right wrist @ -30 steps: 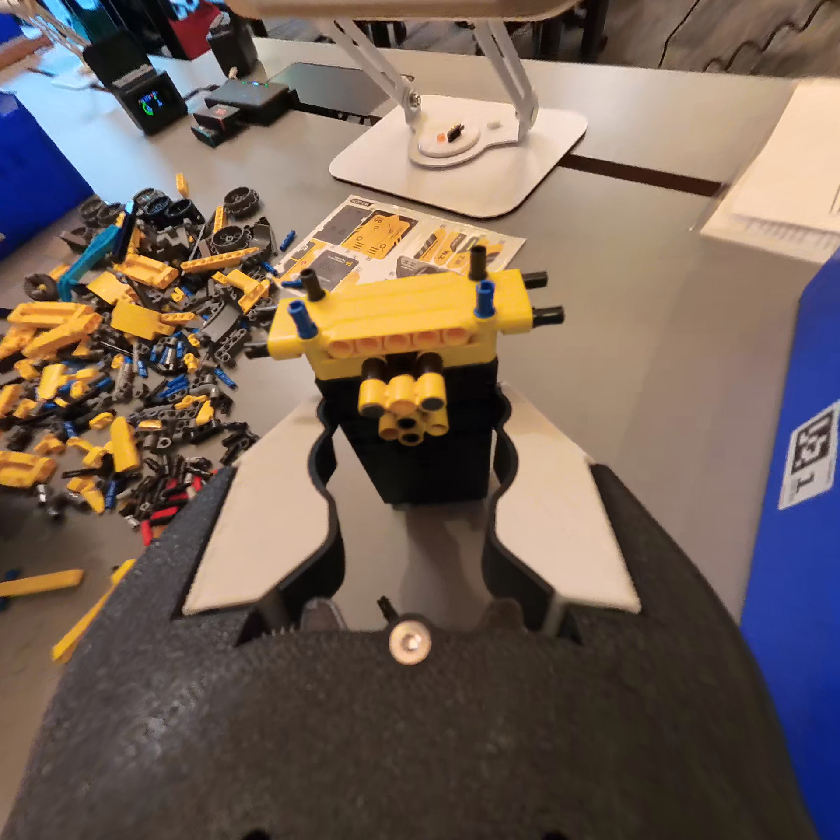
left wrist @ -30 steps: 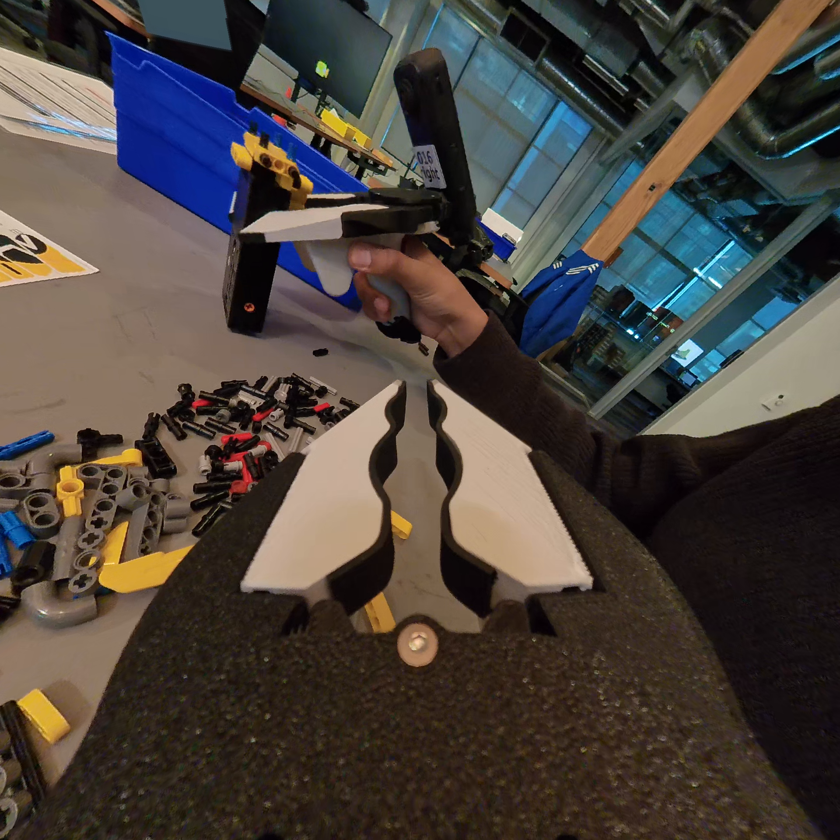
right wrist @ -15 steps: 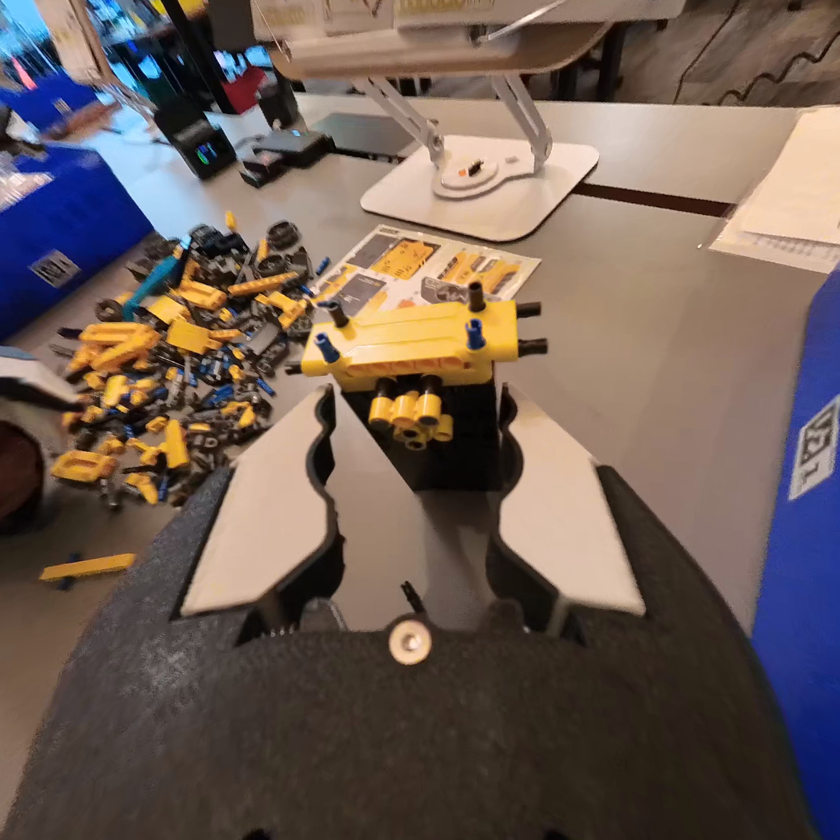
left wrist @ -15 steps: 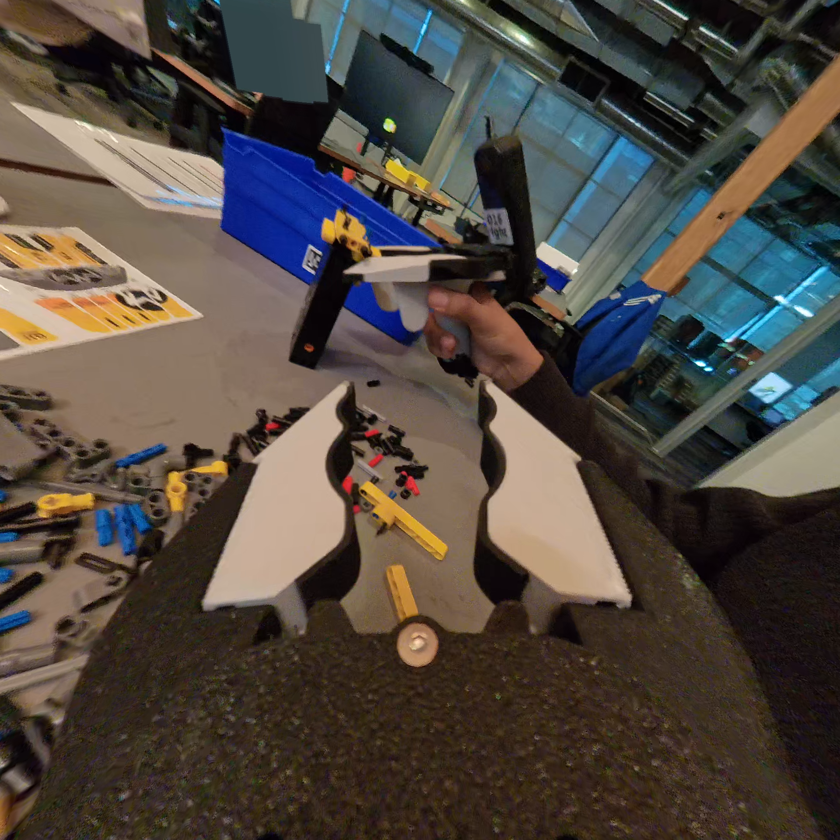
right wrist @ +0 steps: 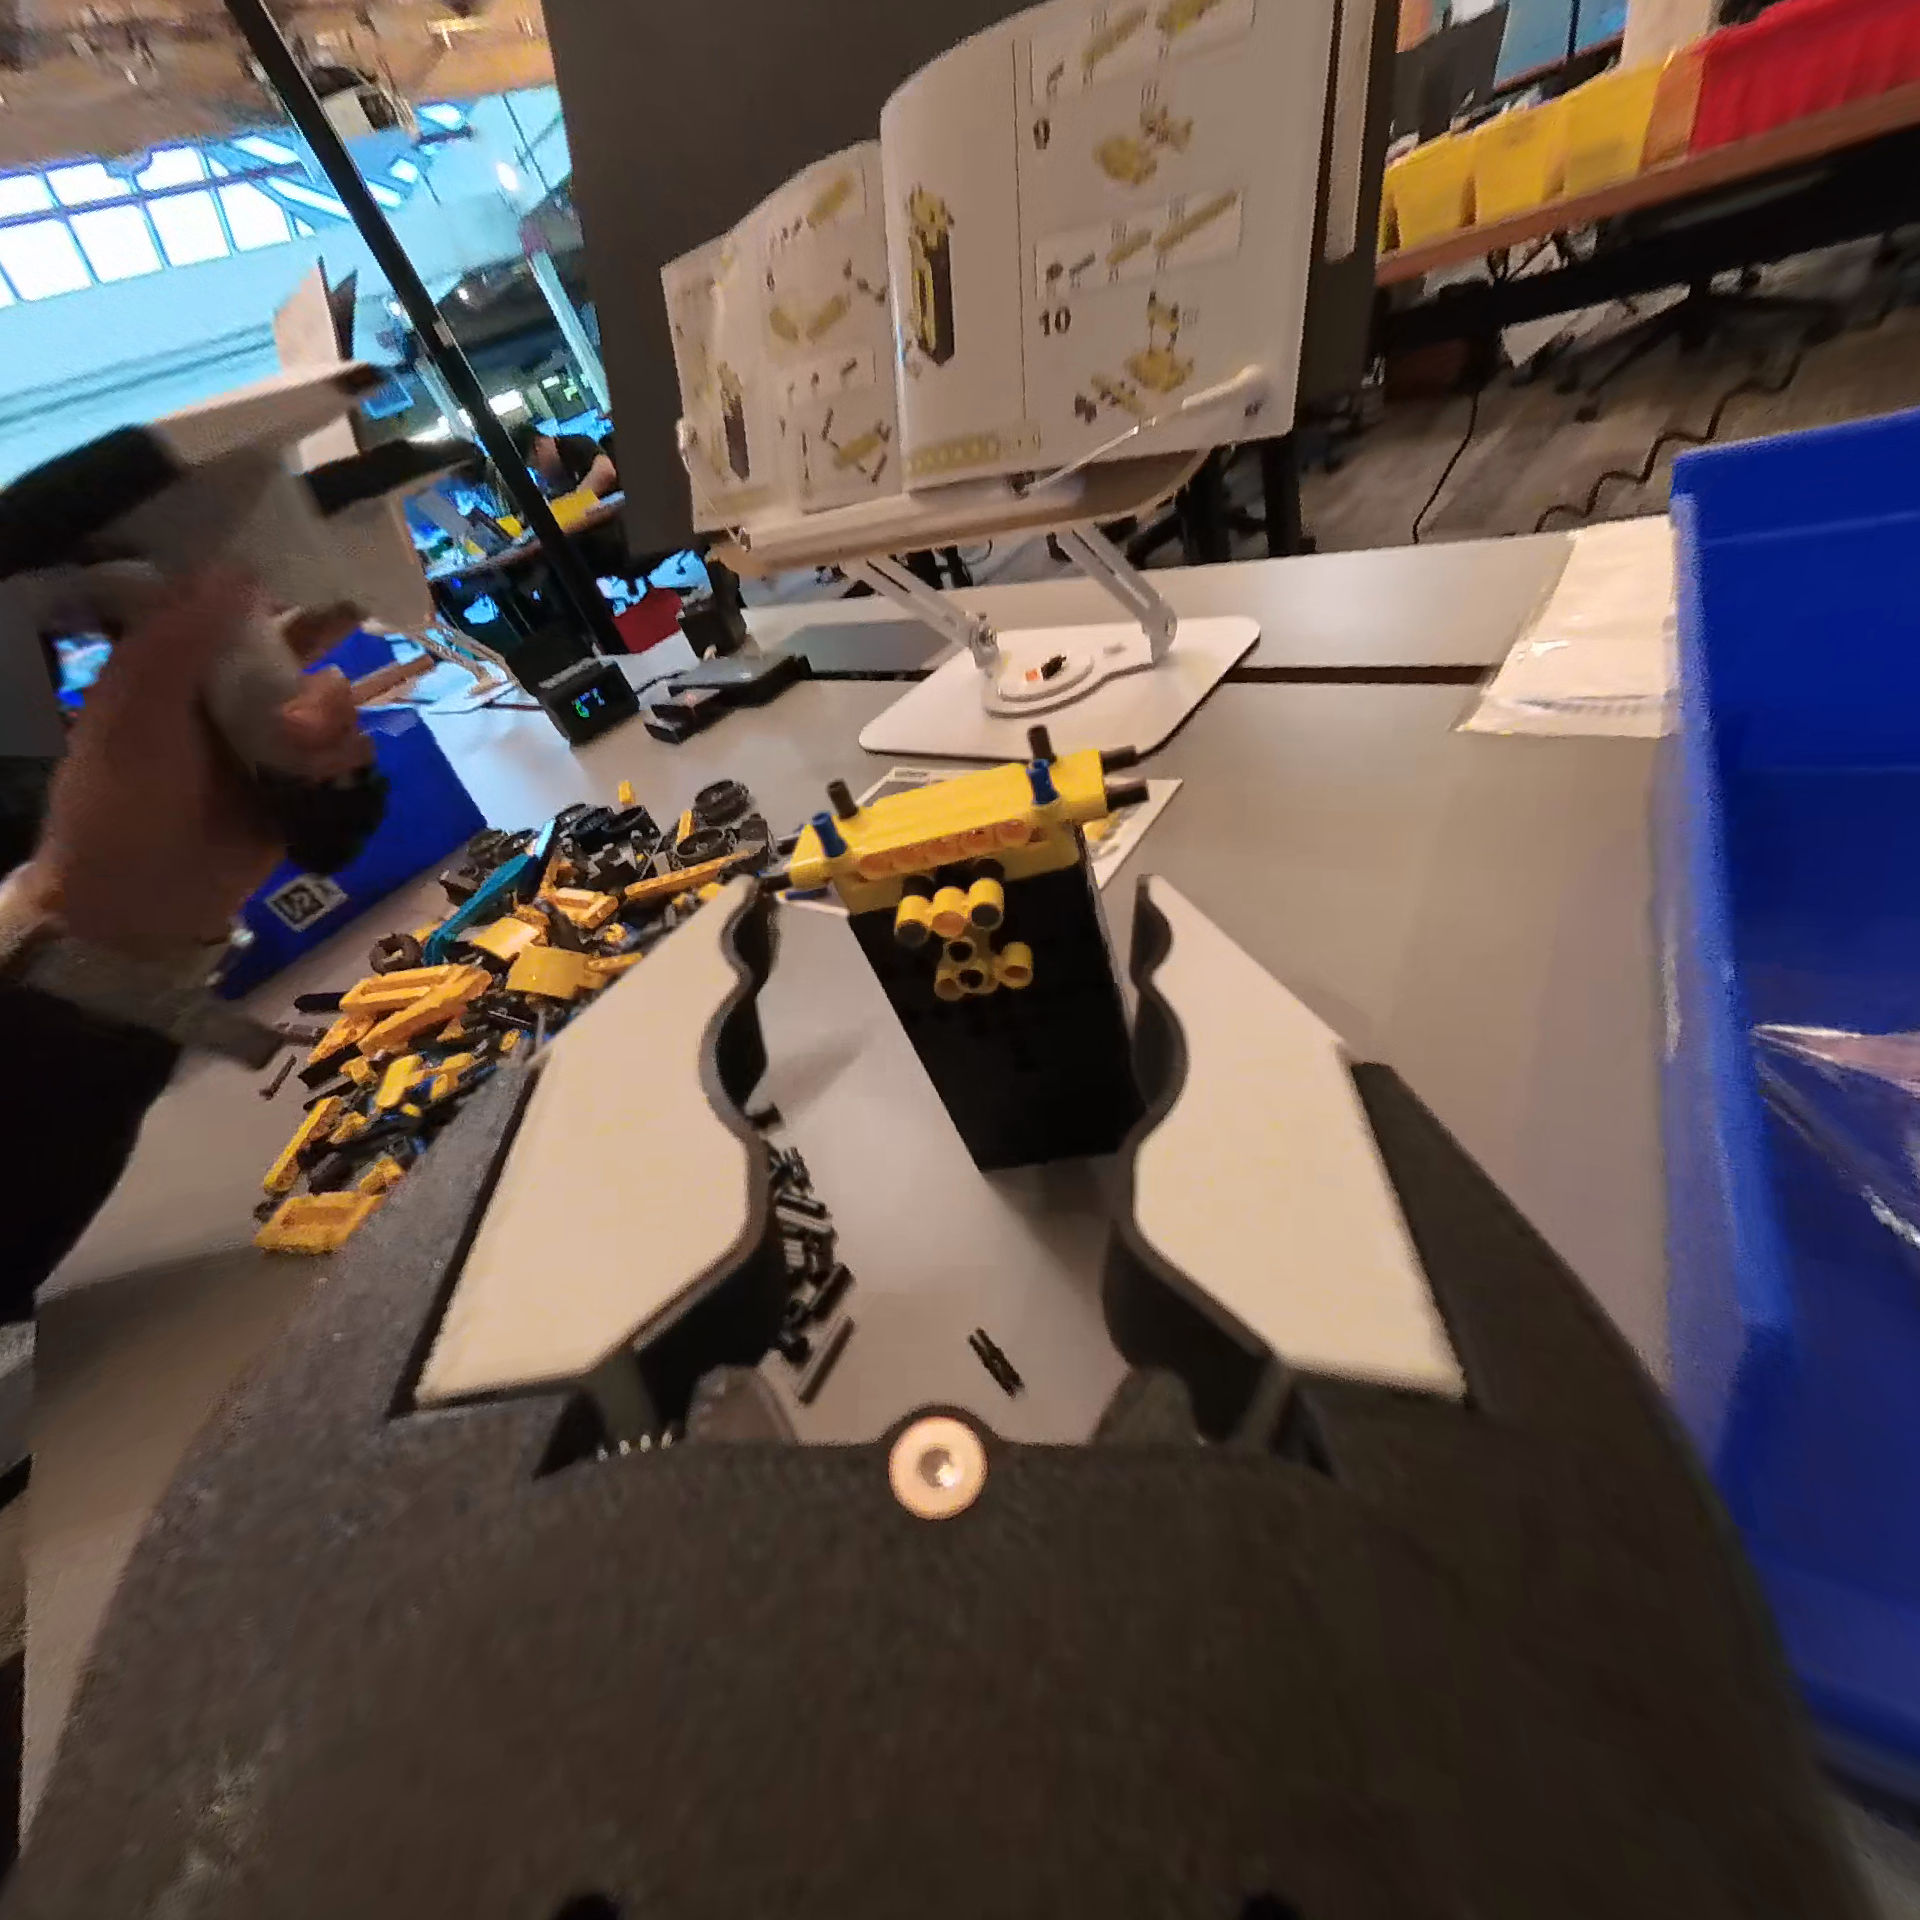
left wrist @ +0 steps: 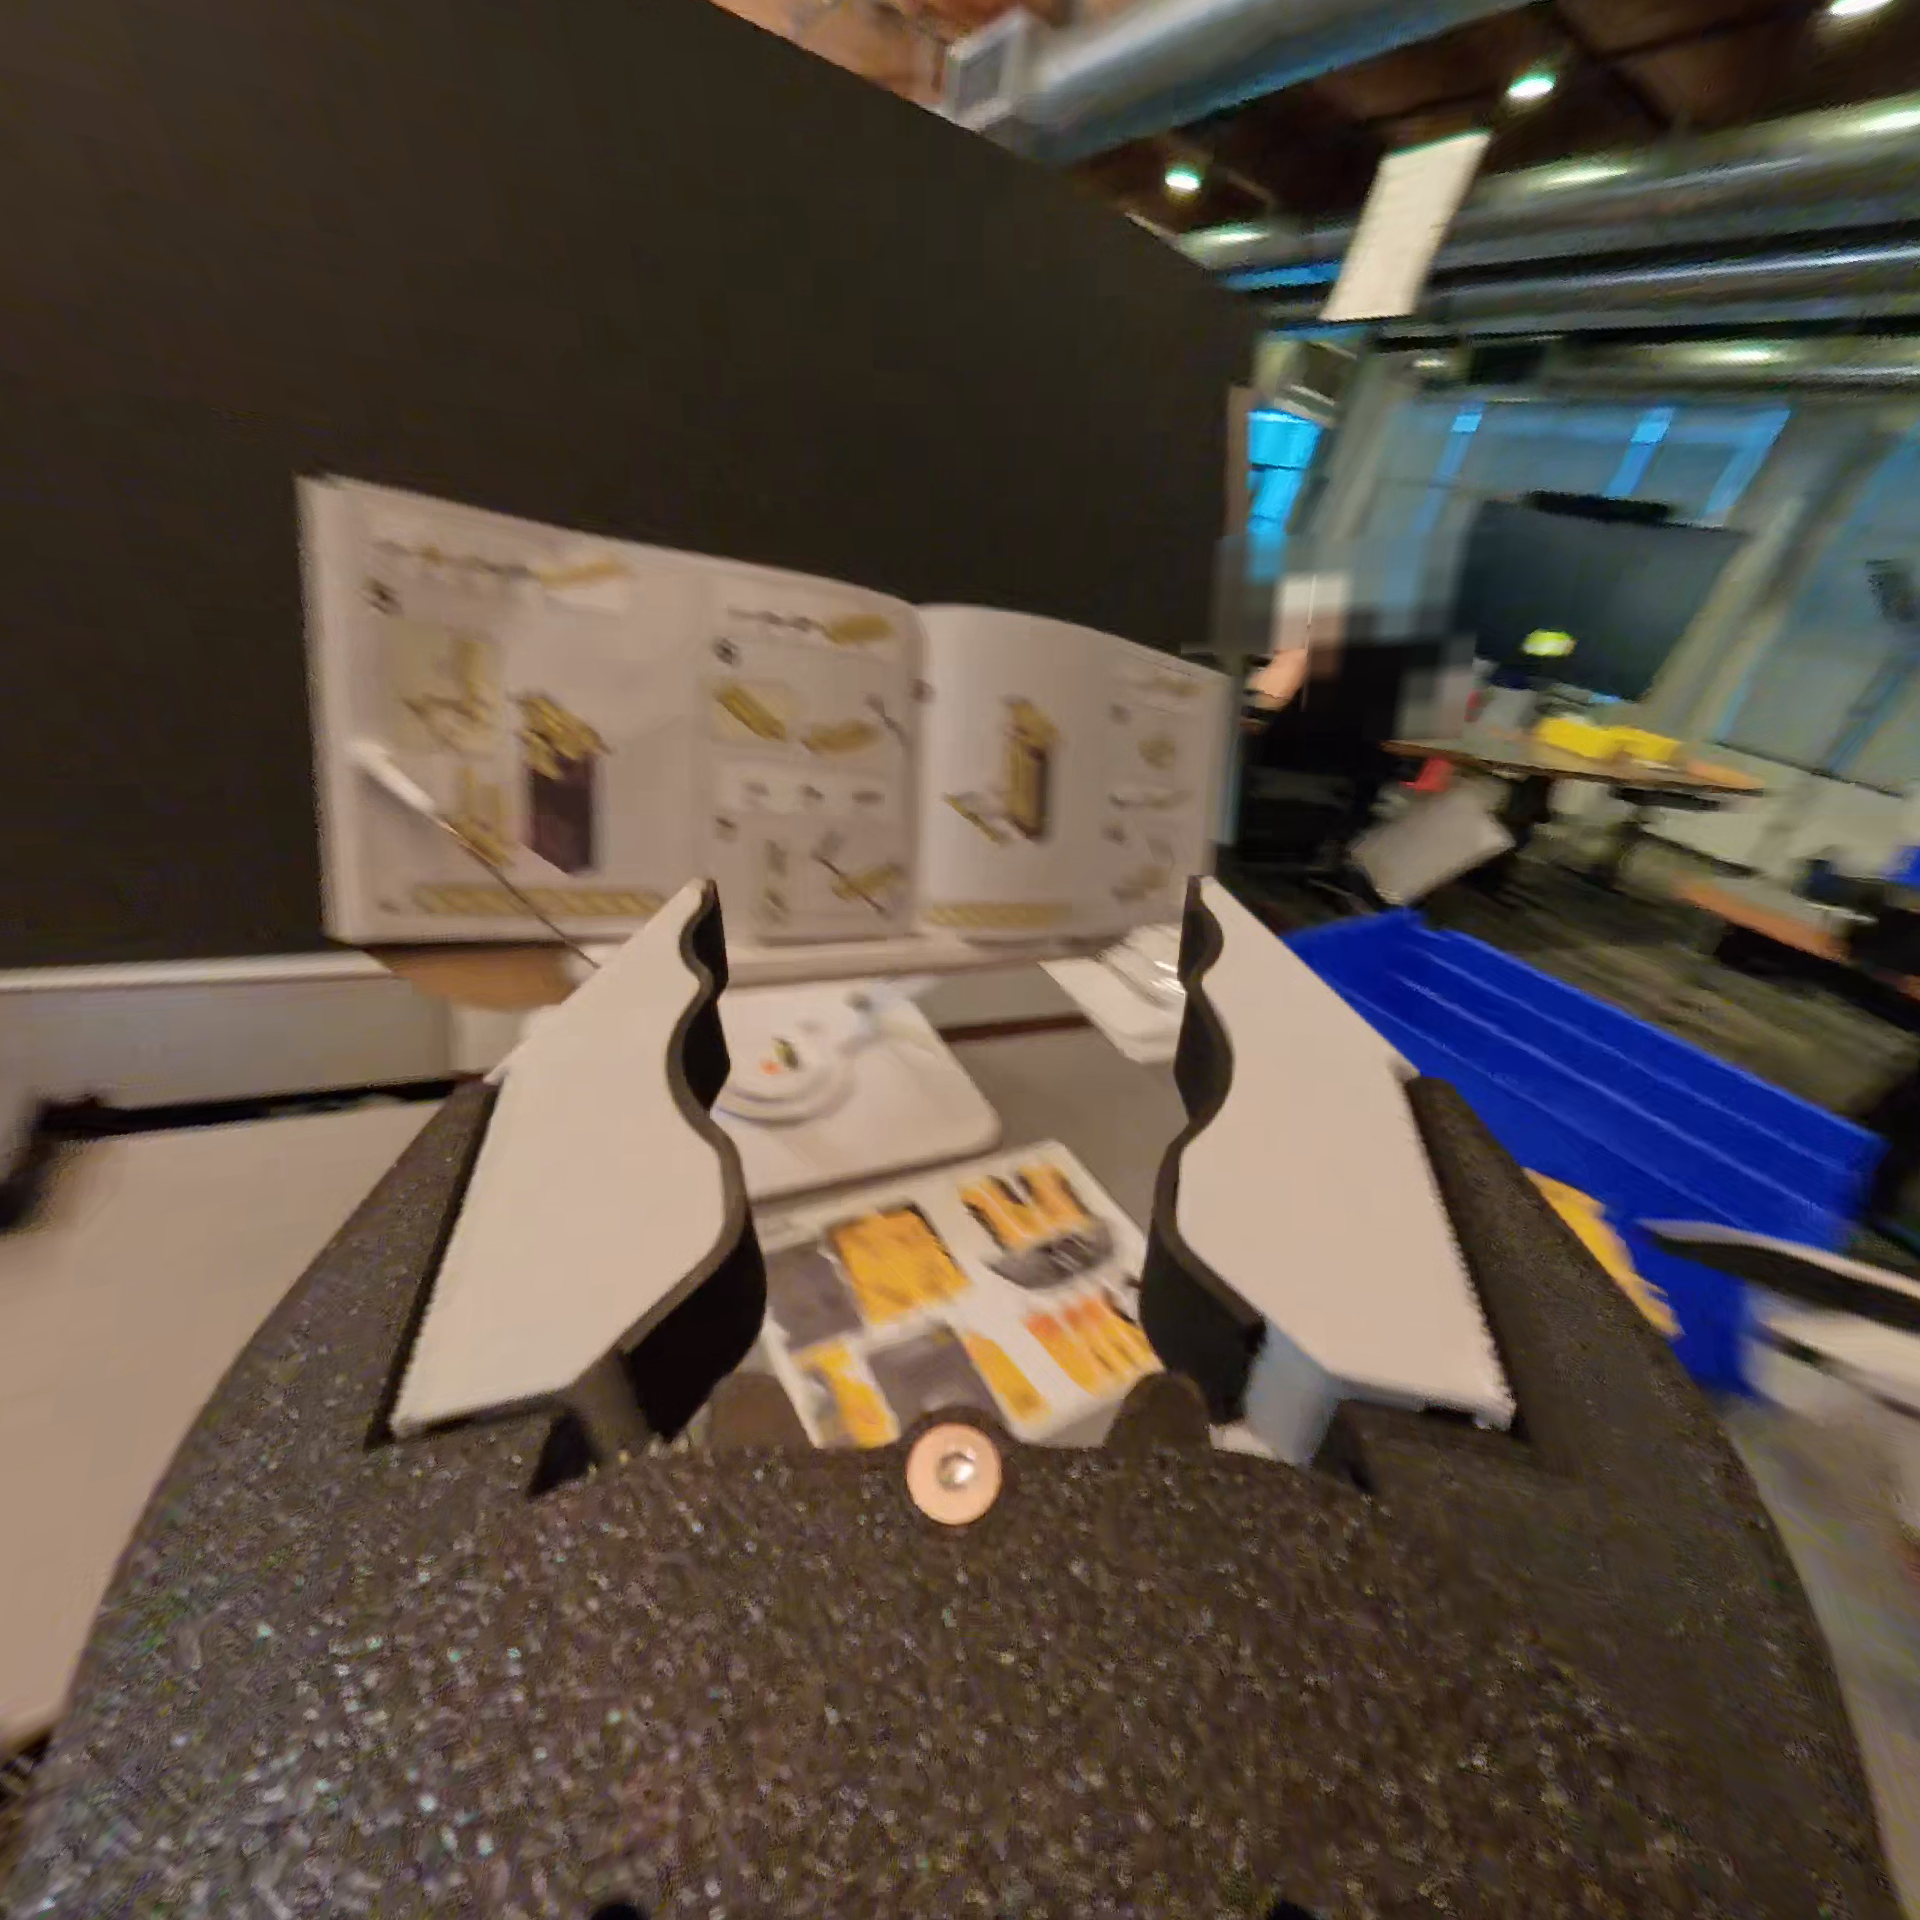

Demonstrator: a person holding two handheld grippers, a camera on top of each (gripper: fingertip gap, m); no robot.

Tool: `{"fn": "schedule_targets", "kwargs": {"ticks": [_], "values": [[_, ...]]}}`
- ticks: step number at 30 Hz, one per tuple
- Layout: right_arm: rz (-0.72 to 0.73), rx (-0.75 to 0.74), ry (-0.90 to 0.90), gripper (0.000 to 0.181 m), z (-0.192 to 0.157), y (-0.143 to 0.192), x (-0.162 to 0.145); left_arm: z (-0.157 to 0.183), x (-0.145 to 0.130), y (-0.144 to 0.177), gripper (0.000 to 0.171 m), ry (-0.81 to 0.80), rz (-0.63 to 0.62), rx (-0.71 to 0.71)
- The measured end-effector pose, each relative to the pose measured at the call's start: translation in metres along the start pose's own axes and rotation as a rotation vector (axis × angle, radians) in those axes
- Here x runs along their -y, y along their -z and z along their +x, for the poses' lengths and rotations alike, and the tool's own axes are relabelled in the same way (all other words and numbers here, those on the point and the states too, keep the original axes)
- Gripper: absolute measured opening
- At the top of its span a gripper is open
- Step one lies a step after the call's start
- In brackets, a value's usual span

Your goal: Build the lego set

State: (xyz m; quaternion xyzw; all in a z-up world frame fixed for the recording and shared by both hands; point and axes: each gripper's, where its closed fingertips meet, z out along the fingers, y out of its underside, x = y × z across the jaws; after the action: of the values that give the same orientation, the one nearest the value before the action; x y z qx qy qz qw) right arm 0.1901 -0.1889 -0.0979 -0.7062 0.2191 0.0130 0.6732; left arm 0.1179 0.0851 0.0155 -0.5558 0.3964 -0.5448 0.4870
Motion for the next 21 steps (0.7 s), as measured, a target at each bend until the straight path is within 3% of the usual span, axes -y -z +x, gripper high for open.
{"fn": "schedule_targets", "kwargs": {"ticks": [3,8,14,21], "values": [[0.030,-0.007,0.006,0.065,0.001,0.004,0.003,-0.043,0.009,-0.038,0.088,-0.096,-0.012,0.197],[0.016,-0.022,0.020,0.064,0.004,0.007,0.000,-0.091,0.003,-0.089,0.088,-0.125,-0.115,0.405],[0.016,-0.042,0.039,0.060,0.007,0.007,0.001,-0.099,-0.018,-0.130,0.087,-0.197,-0.183,0.392],[0.013,-0.024,-0.002,0.058,0.008,0.006,0.000,-0.103,-0.020,-0.135,0.086,-0.226,-0.148,0.464]]}}
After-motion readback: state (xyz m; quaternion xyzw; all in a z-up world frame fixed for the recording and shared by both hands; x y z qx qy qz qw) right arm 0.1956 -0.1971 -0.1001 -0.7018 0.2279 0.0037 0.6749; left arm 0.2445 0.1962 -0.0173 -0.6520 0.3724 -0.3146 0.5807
